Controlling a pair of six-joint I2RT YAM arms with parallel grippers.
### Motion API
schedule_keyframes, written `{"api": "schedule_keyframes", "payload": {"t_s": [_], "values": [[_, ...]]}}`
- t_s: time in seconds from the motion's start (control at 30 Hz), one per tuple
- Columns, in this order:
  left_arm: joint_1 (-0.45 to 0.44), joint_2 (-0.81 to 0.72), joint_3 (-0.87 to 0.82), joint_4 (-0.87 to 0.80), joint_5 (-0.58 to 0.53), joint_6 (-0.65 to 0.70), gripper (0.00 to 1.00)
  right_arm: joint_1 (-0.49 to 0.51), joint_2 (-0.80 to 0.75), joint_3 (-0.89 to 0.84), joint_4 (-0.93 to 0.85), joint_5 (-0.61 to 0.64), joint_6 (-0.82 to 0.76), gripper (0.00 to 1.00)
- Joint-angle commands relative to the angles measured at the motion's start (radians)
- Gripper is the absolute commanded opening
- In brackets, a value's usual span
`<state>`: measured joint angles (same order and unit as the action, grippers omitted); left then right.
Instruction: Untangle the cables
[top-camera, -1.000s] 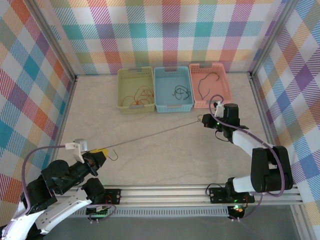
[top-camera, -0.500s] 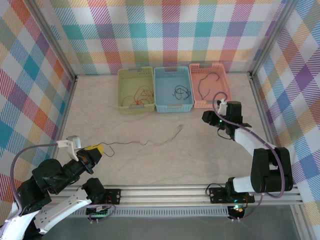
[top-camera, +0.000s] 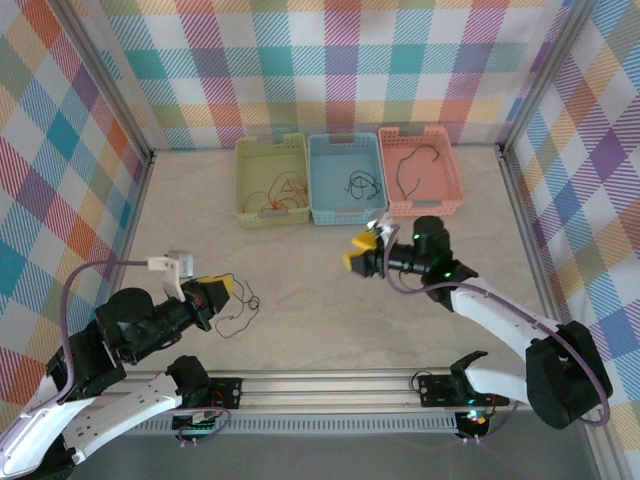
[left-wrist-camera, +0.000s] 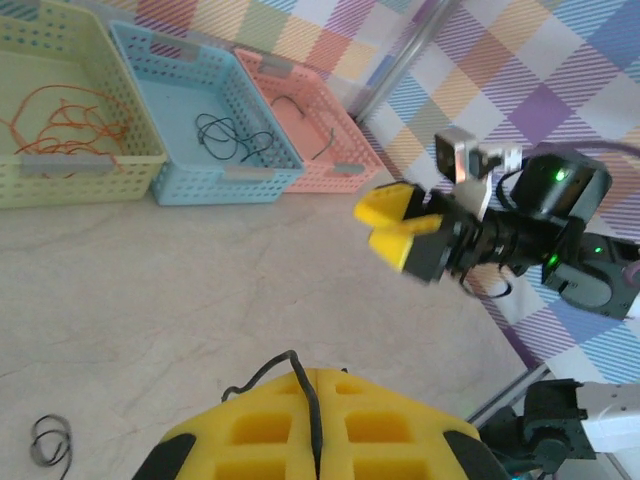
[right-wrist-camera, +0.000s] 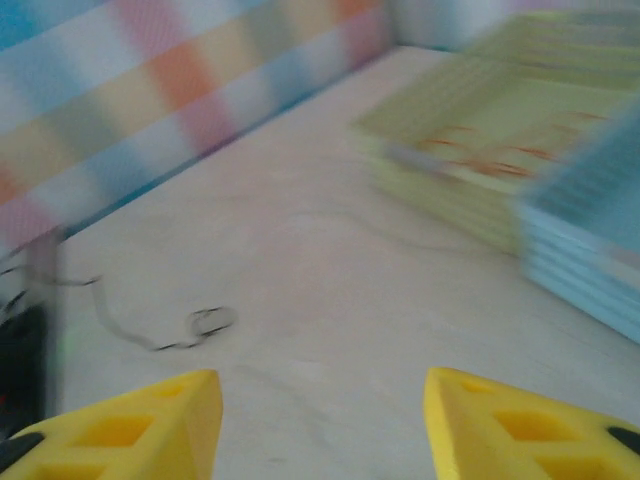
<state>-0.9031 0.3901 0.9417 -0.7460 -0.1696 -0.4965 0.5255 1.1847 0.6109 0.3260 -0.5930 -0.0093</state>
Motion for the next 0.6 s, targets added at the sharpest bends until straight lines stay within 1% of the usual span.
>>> {"api": "schedule_keyframes", "payload": {"t_s": [0.0, 0.1, 0.17, 0.23, 0.3, 0.43, 0.57], "values": [[-0.003, 0.06, 0.066, 0.123, 0.056, 0.031, 0.0, 0.119, 0.054, 0.021, 0.056, -0.121, -0.226, 0.61], [-0.004, 0.156, 0.135, 0.165, 0.077, 0.05, 0.0, 0.182, 0.127, 0.026, 0.156, -0.103, -0.199, 0.66], [-0.005, 0.221, 0.194, 0.187, 0.114, 0.058, 0.0, 0.23, 0.192, 0.035, 0.223, -0.126, -0.213, 0.71], [-0.004, 0.279, 0.249, 0.206, 0.158, 0.068, 0.0, 0.288, 0.248, 0.071, 0.211, -0.115, -0.262, 0.74], [-0.003, 0.333, 0.302, 0.213, 0.173, 0.077, 0.0, 0.326, 0.311, 0.101, 0.249, -0.114, -0.266, 0.76], [-0.003, 0.413, 0.385, 0.207, 0.208, 0.089, 0.0, 0.349, 0.408, 0.143, 0.369, -0.107, -0.241, 0.78], [-0.004, 0.46, 0.438, 0.201, 0.235, 0.094, 0.0, 0.365, 0.508, 0.208, 0.4, -0.141, -0.235, 0.76]]}}
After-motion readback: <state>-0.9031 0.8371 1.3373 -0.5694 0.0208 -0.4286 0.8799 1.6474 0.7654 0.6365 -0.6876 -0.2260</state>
